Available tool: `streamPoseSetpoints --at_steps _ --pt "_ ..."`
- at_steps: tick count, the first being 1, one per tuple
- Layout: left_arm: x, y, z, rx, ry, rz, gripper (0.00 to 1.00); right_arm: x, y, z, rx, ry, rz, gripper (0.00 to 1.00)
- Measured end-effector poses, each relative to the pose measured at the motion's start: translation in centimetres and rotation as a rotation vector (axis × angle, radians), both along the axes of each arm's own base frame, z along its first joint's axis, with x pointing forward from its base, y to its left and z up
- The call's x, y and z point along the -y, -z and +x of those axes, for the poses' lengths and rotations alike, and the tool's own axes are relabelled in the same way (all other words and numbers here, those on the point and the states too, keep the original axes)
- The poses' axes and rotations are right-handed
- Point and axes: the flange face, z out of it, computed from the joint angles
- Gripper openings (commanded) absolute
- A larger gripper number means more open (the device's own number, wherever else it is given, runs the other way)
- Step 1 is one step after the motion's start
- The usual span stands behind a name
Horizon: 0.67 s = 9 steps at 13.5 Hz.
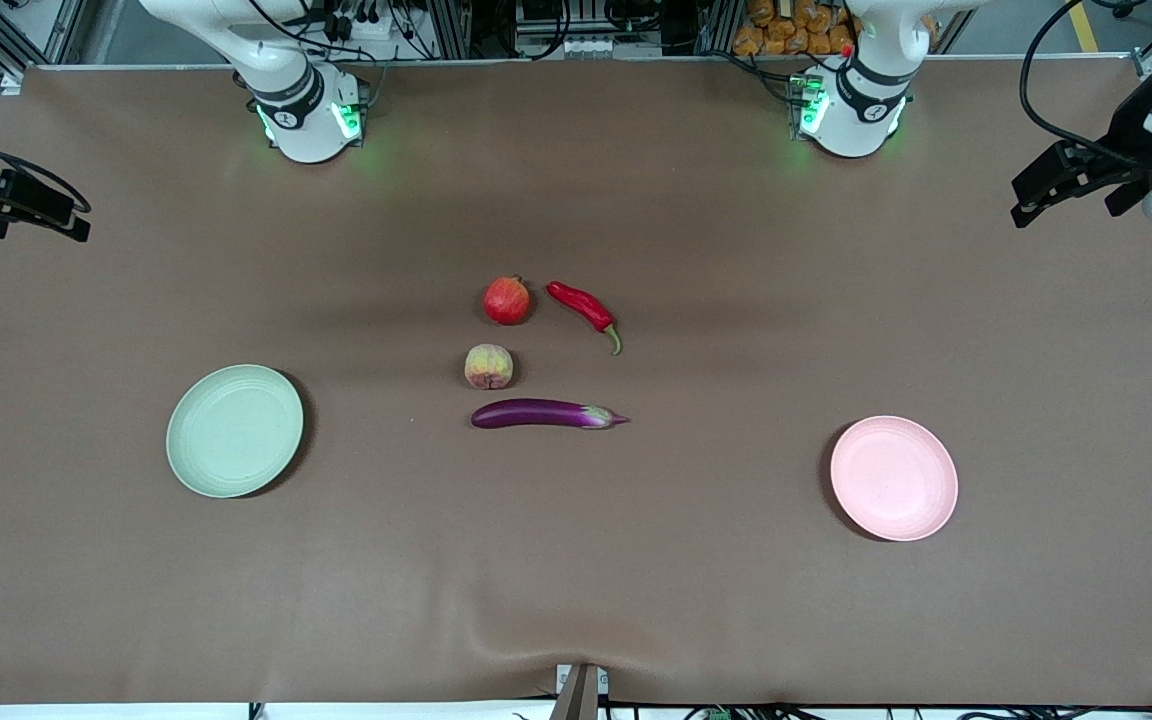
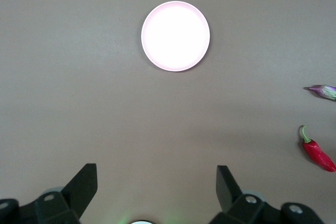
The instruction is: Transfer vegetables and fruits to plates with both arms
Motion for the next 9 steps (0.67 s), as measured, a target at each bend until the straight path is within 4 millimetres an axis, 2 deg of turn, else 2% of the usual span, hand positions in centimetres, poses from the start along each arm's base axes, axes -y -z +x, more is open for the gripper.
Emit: streamPoseSetpoints --at_steps 5,9 --pt "-0.09 -0.84 -0.24 0.001 -0.001 -0.001 1.0 0.02 -0.01 0.0 0.0 0.001 0.0 1.0" --pt "0.22 -0.27 -0.28 -0.03 0.006 -0.011 1.0 0.06 -0.02 0.0 0.0 0.001 0.0 1.0"
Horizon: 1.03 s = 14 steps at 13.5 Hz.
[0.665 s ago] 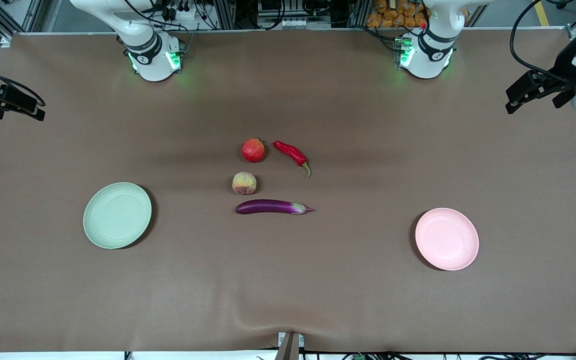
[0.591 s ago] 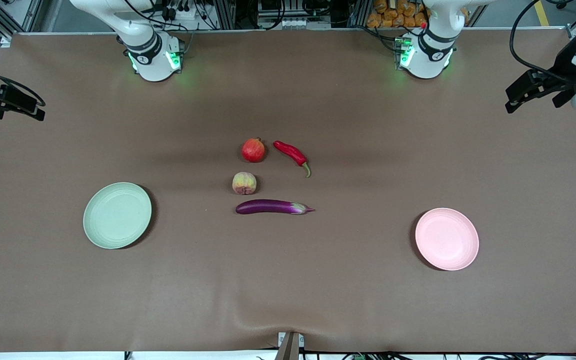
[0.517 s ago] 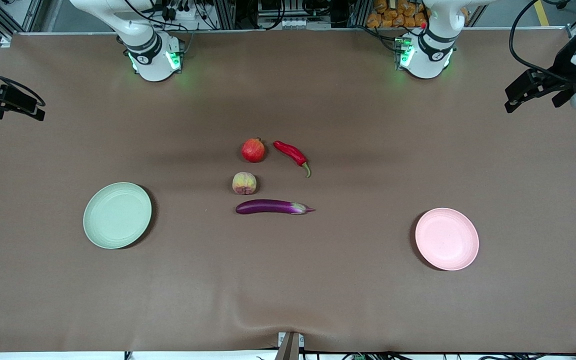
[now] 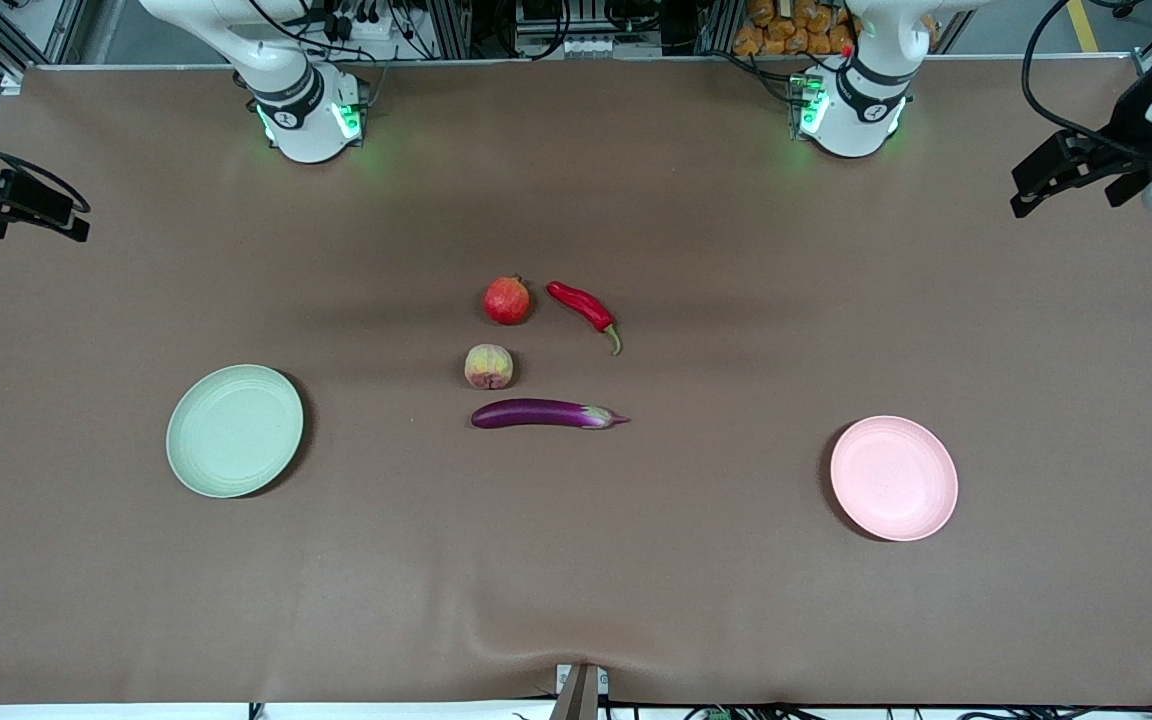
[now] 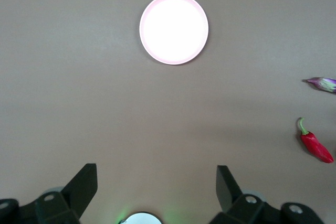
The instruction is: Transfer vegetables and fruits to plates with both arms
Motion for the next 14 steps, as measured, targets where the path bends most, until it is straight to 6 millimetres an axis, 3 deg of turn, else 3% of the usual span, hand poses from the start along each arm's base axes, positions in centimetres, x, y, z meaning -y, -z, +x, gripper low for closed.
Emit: streamPoseSetpoints --at_steps 3,5,8,14 --pt "1.0 0.7 0.2 -0.017 0.007 -0.005 1.0 0.0 0.0 0.0 0.0 0.001 0.0 1.0" --pt "3.9 2.7 0.9 -0.055 -0.013 -0.006 1.0 0.1 0.0 0.0 0.001 0.002 0.0 1.0" --pt "12.1 8.8 2.9 -0.105 -0.064 -0.011 1.0 0.1 -0.1 0.0 0.002 0.003 0.0 1.0" --pt "28.8 24.0 5.7 -0.074 -0.495 -0.088 1.0 0.2 -0.1 0.0 0.003 0.004 0.0 1.0"
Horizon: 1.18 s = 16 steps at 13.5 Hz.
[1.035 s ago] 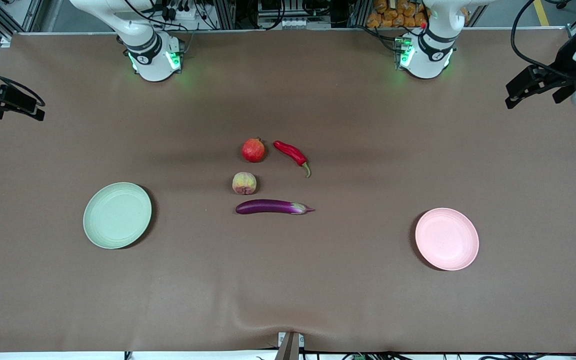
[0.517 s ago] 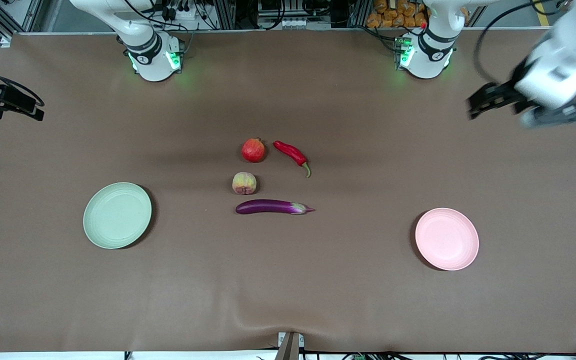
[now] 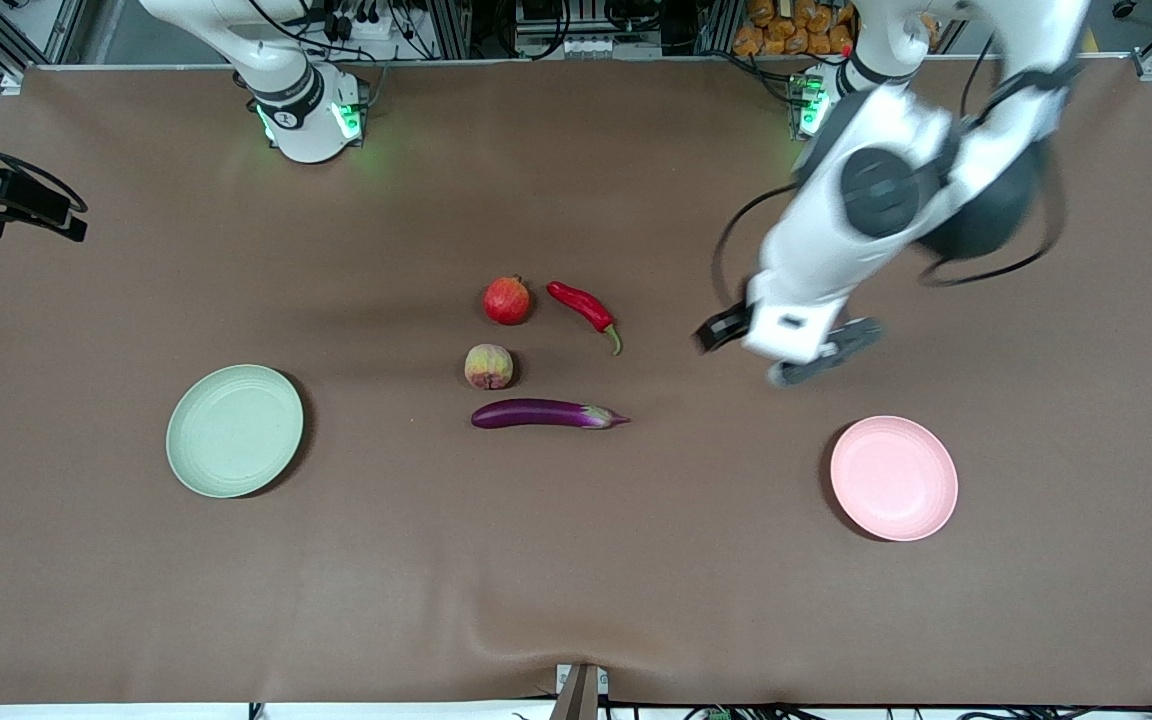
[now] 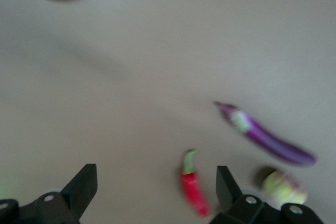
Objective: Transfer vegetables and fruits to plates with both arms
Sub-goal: 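Reach the left gripper down to the purple eggplant and grasp it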
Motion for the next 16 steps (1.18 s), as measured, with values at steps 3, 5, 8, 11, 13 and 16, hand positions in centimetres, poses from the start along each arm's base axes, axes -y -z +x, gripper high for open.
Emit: streamPoseSetpoints --at_steps 3,5,8,11,13,16 --pt "6.0 5.5 1.1 0.042 -0.189 0.048 0.96 0.0 0.0 0.0 0.0 0.0 0.0 1.0" --pt "9.1 8.9 1.9 0.066 -0.288 0.052 0.84 0.0 0.0 0.0 0.0 0.0 0.0 1.0" --pt "11.5 13.5 2.3 0.082 -0.408 0.024 0.76 0.0 0.0 0.0 0.0 0.0 0.0 1.0" --pt "12.8 16.1 2.1 0.083 -0.496 -0.017 0.72 0.0 0.0 0.0 0.0 0.0 0.0 1.0" --pt "14.1 17.5 1.2 0.078 -0.517 -0.03 0.69 0.0 0.0 0.0 0.0 0.0 0.0 1.0" --pt "16.0 19.8 -0.5 0.065 -0.533 -0.029 0.68 0.0 0.0 0.0 0.0 0.0 0.0 1.0"
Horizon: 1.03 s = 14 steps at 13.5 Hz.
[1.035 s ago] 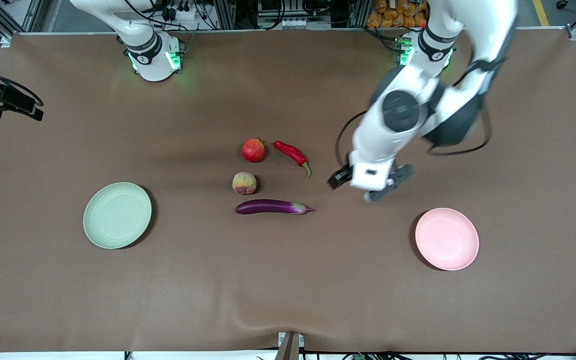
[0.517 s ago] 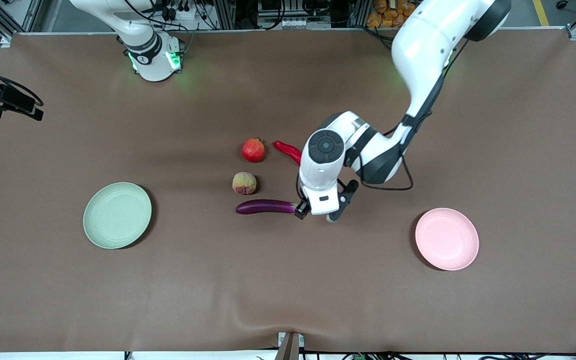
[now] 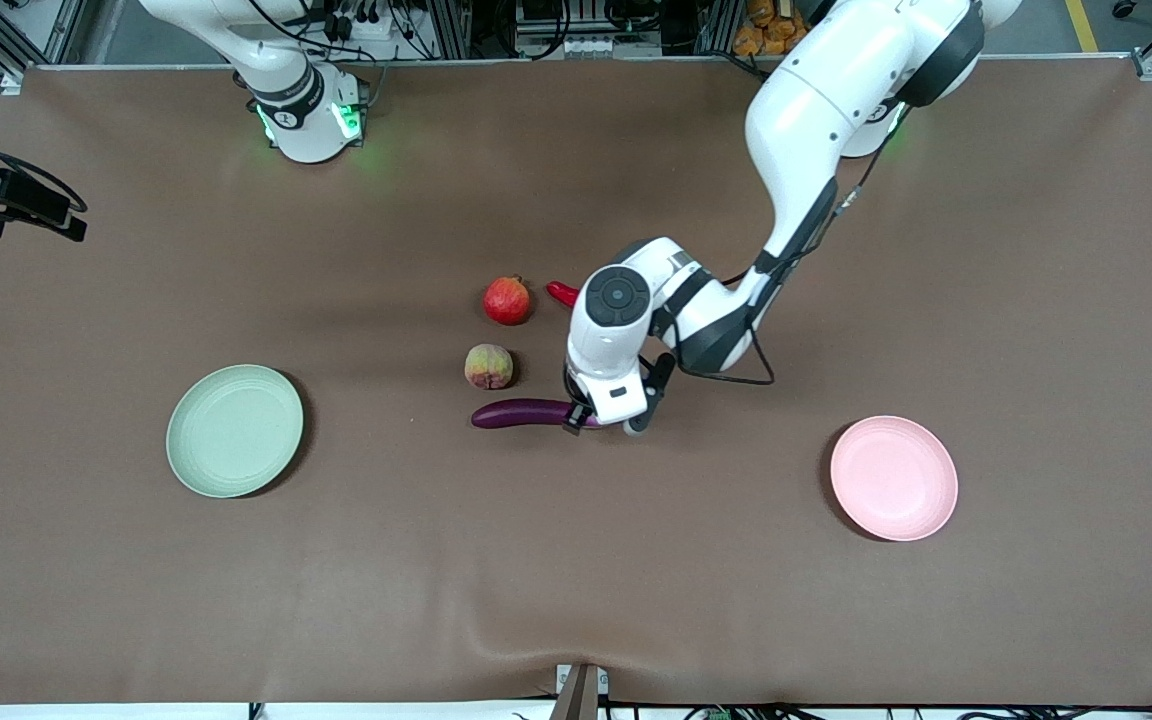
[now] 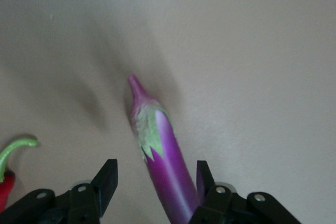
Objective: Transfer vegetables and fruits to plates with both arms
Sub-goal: 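Reach the left gripper down to the purple eggplant and grasp it, then lift the eggplant with the left gripper while the right gripper reaches the apple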
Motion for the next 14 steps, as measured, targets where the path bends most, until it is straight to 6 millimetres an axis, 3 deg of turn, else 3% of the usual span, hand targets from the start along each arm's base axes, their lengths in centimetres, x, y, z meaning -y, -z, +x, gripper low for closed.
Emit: streamPoseSetpoints --at_steps 3,6,12,13,14 --pt "0.4 1.7 0.0 0.015 -0.008 -0.029 0.66 -0.2 0.1 0.0 -0.003 -0.004 0.0 1.0" --pt "0.0 2.8 0.8 0.047 -0.056 -0.063 0.66 -2.0 1.5 0.8 -0.034 -0.037 0.0 1.0" --pt "0.8 4.7 -0.2 0.041 -0.043 -0.053 0.64 -8.4 9.2 4.1 -0.171 -0.14 -0.014 1.0" --pt "1.0 4.8 -0.4 0.039 -0.038 -0.051 0.53 -9.2 10.6 4.5 -0.196 -0.152 -0.017 1.0" --pt "1.1 5.0 -0.6 0.039 -0.036 -0.049 0.36 -10.3 12.2 4.9 -0.223 -0.169 -0.021 1.0"
